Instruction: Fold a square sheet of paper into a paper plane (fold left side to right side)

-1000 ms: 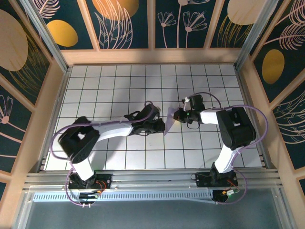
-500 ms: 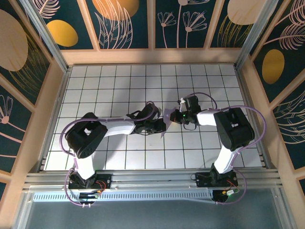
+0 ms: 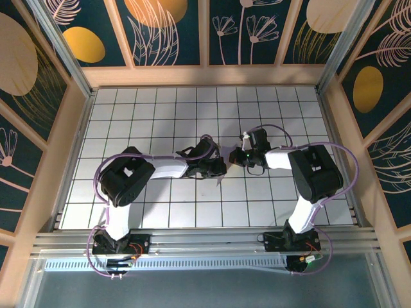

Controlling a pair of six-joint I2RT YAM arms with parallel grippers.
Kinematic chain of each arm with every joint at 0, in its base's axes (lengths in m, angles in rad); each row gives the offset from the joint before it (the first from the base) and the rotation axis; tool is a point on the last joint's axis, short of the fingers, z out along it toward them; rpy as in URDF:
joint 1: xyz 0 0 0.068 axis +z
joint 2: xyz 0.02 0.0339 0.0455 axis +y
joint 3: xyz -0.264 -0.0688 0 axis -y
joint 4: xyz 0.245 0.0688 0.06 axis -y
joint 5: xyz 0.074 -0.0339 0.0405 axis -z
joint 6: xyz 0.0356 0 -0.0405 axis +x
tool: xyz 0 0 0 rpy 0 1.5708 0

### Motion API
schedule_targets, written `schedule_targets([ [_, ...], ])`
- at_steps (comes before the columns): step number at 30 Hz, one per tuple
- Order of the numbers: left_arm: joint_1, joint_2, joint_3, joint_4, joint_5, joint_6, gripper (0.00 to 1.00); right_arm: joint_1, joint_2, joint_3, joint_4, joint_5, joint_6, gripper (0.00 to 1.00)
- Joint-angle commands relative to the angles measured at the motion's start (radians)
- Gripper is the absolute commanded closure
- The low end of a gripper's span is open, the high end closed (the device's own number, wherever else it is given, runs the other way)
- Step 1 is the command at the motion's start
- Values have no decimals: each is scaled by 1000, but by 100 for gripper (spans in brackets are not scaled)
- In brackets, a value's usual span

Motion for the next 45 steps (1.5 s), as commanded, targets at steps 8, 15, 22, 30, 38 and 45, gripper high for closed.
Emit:
schedule_targets([
  [8,9,49,-14,-2,-19,-9,98,9,-11,-8,-100,16,22,100],
  [15,-1,55,-35,-46,-44,-21,100,7,-77,23,-78,-1,44,100],
  [22,-6,61,-15,-104,-81,-10,100,22,-88,14,-18,-5,71,100],
  [30,-8,68,-1,-157,-107,-10,100,37,1,31,13,43,70,100],
  [38,-8,86,10,-210,-123,-22,100,7,37,40,-13,94,33,100],
  [45,-7,92,7,-220,-122,-27,100,-36,43,49,-16,89,17,100],
])
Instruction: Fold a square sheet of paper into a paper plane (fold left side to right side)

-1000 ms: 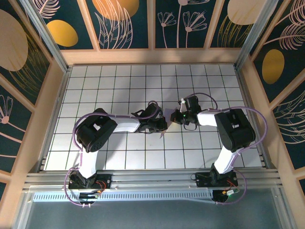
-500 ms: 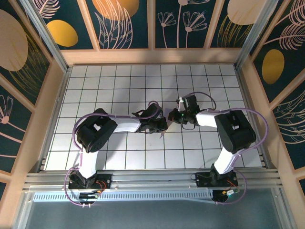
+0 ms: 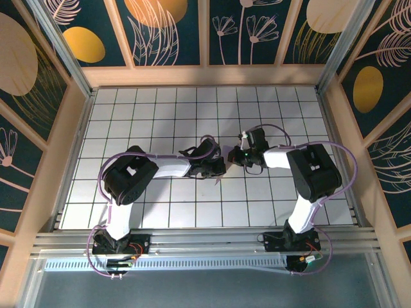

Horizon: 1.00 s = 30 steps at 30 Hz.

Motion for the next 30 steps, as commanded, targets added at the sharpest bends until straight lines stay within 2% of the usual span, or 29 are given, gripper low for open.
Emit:
schedule_targets([
  [1,2,58,-27,-170,-43,-17,100,-49,33,30,-12,79,-32,100],
  [22,0,67,-29,-163,-25,-16,100,-189,100,90,-16,24,-27,100],
  [30,0,69,-23,-161,-20,-9,100,-255,104,166,-65,6,-47,100],
])
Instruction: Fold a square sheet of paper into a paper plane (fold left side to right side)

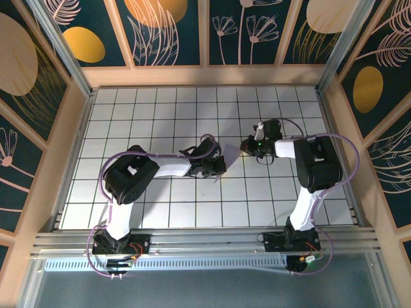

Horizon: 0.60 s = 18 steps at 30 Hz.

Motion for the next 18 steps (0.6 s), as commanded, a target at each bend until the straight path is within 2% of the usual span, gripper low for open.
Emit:
schedule_targets([
  [1,0,56,-30,-176,-13,-5,100,-50,6,54,-37,83,-24,100],
  [8,-2,43,-30,-152,-12,-4,100,-26,-140,30,-130,55,-14,100],
  [13,-2,34,-31,-141,-12,-3,100,83,-229,-77,-105,7,84,100],
  [18,-3,34,-31,-134,-6,-3,100,195,-204,-118,-28,-8,181,100],
])
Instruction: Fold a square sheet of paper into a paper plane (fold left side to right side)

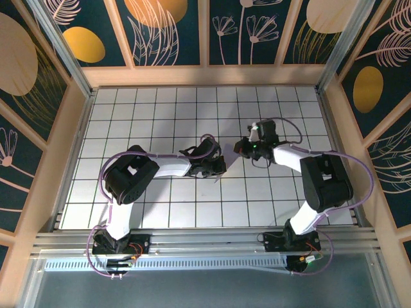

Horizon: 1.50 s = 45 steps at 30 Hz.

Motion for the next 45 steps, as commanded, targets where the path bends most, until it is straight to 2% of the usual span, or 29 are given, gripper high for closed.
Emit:
schedule_targets([
  [1,-4,34,-32,-137,-6,-3,100,45,25,-26,50,-17,86,100],
  [10,-5,19,-41,-94,13,-11,100,82,112,-65,93,-30,128,100],
  [16,-1,-14,-28,-65,42,-12,100,87,152,-72,20,-3,91,100],
  [21,22,-108,-25,-63,59,8,95,86,167,-76,-62,50,32,100],
  [26,32,-192,-46,-56,134,18,92,83,191,-71,-74,50,1,100],
  [30,33,-234,-134,43,216,-40,95,81,193,-64,-81,57,-8,100],
  [33,33,-234,-200,92,268,-60,97,80,189,-65,-85,64,-8,100],
  [37,32,-219,-228,115,276,-60,100,80,191,-65,-89,68,-10,100],
  [45,26,-164,-201,139,303,-51,100,80,192,-68,-95,75,-9,100],
])
